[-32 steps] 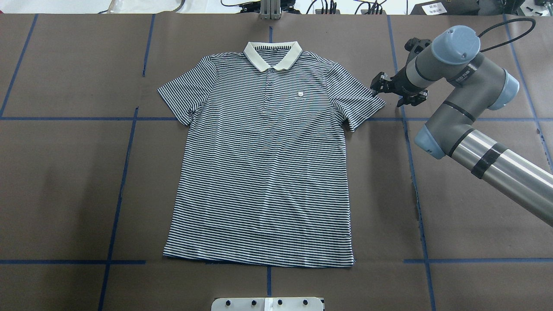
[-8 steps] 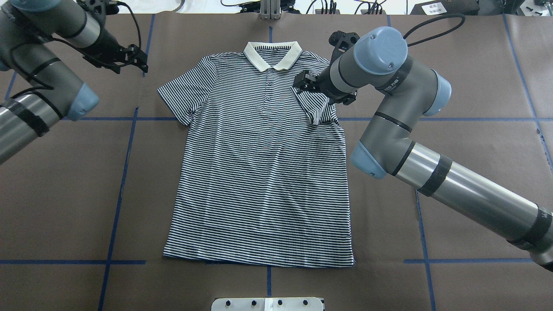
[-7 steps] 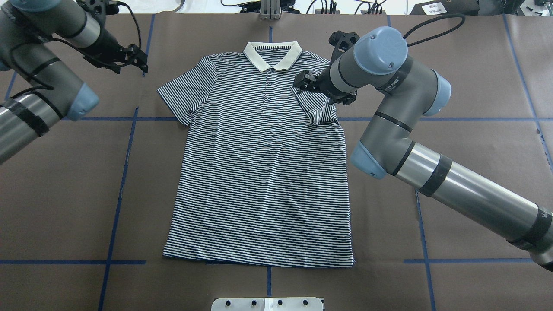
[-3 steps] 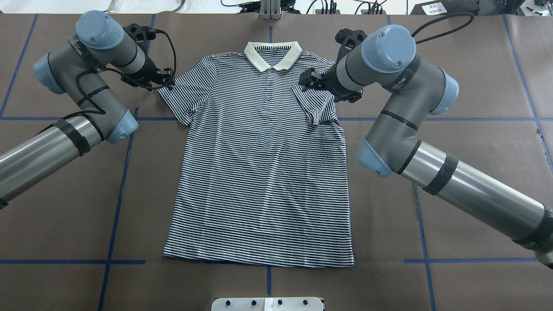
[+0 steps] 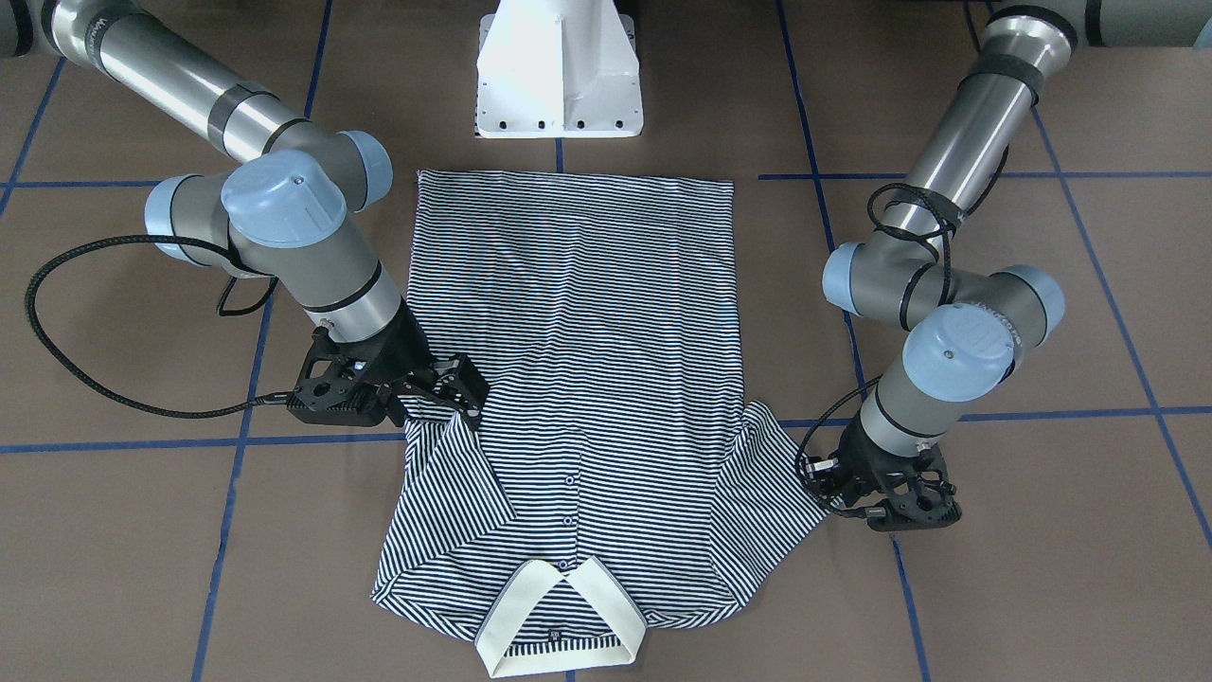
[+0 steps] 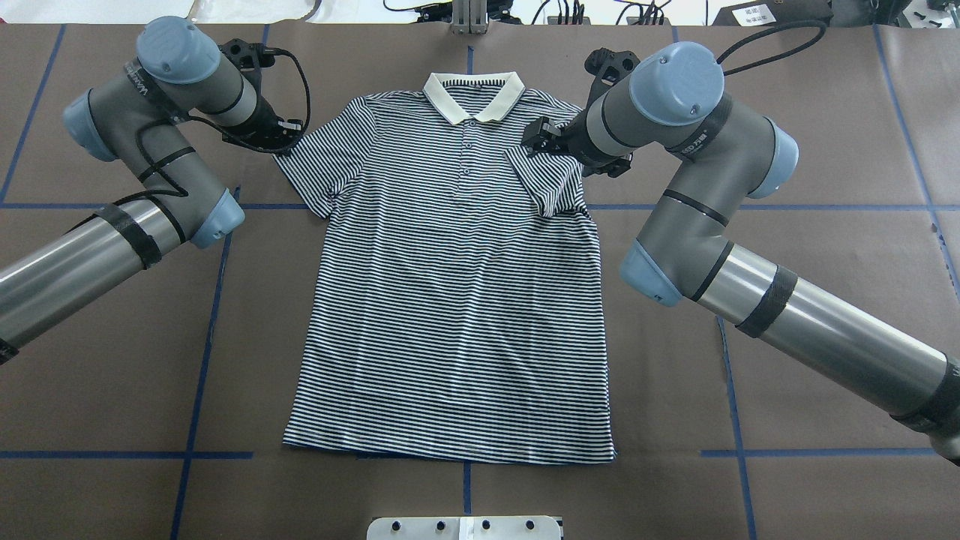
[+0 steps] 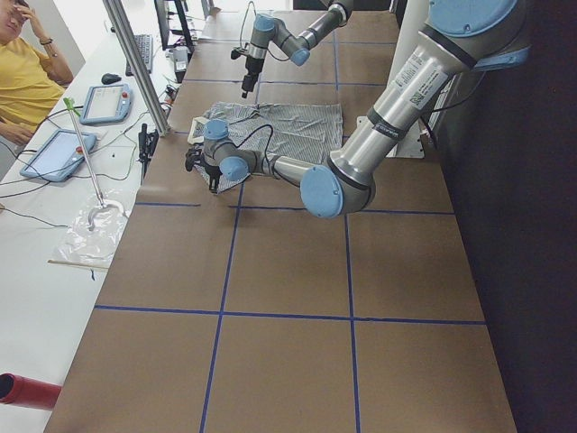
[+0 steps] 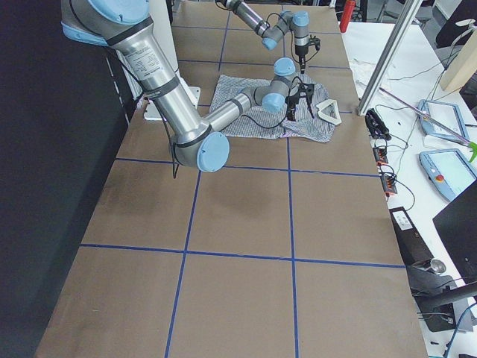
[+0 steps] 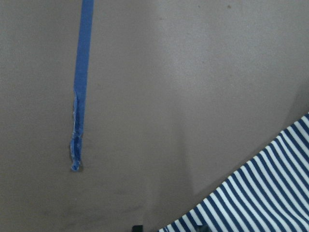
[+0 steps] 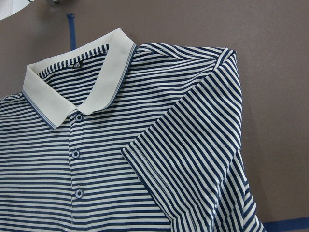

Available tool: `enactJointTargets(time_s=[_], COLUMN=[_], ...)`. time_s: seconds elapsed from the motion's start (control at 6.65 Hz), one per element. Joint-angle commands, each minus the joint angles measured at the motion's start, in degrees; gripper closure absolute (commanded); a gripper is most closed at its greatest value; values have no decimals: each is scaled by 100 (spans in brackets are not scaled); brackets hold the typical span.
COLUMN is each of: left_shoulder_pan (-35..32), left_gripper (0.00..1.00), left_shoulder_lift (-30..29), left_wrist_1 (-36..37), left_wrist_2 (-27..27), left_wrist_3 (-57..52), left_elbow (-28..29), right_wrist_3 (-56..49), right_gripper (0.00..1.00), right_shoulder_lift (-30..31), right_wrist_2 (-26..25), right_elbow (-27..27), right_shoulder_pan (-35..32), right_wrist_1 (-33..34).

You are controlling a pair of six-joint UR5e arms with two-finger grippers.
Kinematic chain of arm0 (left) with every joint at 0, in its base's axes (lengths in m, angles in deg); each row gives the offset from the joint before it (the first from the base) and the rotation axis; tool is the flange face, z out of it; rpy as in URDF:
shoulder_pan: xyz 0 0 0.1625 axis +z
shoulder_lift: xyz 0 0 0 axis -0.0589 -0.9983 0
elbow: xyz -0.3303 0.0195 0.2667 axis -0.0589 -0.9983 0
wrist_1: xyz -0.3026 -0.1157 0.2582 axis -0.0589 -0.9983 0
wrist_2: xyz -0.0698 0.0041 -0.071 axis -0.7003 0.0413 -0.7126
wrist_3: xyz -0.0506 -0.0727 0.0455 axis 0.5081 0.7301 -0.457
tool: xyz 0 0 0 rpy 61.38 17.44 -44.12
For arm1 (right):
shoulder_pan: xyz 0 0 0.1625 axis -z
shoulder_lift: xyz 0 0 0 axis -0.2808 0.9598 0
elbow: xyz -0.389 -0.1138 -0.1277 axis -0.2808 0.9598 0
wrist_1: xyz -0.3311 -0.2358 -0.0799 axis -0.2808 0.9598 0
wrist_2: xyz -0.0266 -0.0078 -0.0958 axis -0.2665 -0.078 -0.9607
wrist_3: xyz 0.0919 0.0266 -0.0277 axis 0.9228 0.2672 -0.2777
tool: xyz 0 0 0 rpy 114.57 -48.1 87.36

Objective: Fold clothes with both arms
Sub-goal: 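Grasp the other shoulder with the left gripper near the collar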

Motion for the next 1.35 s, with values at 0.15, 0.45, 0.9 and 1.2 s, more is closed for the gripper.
enactJointTargets(time_s=[0.15, 0.45, 0.9, 1.2], left_shoulder_pan=[-16, -34, -16, 28], left_gripper=[100, 57, 44, 45], left_shoulder_lift=[-110, 40, 23, 5], left_wrist_1=[271, 280, 280, 271], left_wrist_2=[0, 210, 211, 211], left_wrist_3=[24, 33, 225, 261], left_elbow=[-57, -40, -40, -40], right_wrist_3=[-9, 0, 0, 0], right_gripper=[0, 0, 0, 0], right_shoulder_lift=[33, 41, 33, 33], right_wrist_2=[7, 7, -2, -2], right_elbow=[28, 37, 46, 72], right_shoulder_pan=[-75, -76, -84, -84], right_wrist_1=[9, 9, 9, 17])
